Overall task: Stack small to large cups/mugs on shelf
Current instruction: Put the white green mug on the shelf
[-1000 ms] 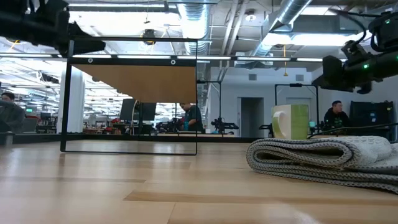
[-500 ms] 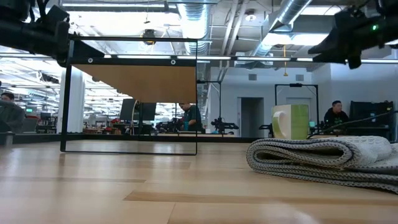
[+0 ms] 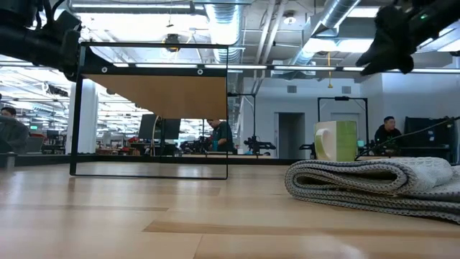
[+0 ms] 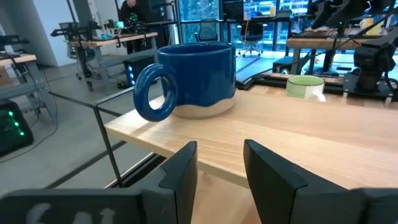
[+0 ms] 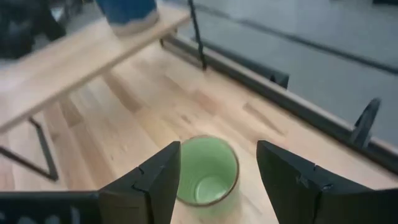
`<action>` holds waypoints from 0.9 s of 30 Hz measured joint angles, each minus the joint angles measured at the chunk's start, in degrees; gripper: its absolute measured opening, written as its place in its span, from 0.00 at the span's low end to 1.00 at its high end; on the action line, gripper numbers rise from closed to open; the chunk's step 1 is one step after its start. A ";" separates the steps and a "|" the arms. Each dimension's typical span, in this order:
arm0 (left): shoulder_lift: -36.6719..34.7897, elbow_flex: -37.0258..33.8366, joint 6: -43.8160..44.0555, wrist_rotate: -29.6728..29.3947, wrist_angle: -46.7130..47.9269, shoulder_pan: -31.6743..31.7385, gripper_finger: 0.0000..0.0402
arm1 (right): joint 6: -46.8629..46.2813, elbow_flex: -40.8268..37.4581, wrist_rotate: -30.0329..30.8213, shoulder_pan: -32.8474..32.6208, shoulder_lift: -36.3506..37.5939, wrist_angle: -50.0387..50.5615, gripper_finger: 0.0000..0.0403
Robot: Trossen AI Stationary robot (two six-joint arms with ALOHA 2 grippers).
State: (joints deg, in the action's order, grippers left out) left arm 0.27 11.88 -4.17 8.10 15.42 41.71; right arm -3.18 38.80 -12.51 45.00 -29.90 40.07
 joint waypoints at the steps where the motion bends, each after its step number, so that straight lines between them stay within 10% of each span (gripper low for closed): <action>1: 0.00 0.00 -0.36 0.00 0.15 -0.02 0.31 | -0.15 0.27 0.46 -0.58 -1.28 0.35 0.58; 27: 0.02 0.00 -0.57 -1.73 3.26 -0.02 0.31 | 1.57 6.39 5.52 -3.61 -31.61 0.09 0.58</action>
State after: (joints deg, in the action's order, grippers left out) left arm 0.30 11.88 -4.73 6.37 18.67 41.69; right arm -1.61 45.19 -6.98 41.39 -61.51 40.16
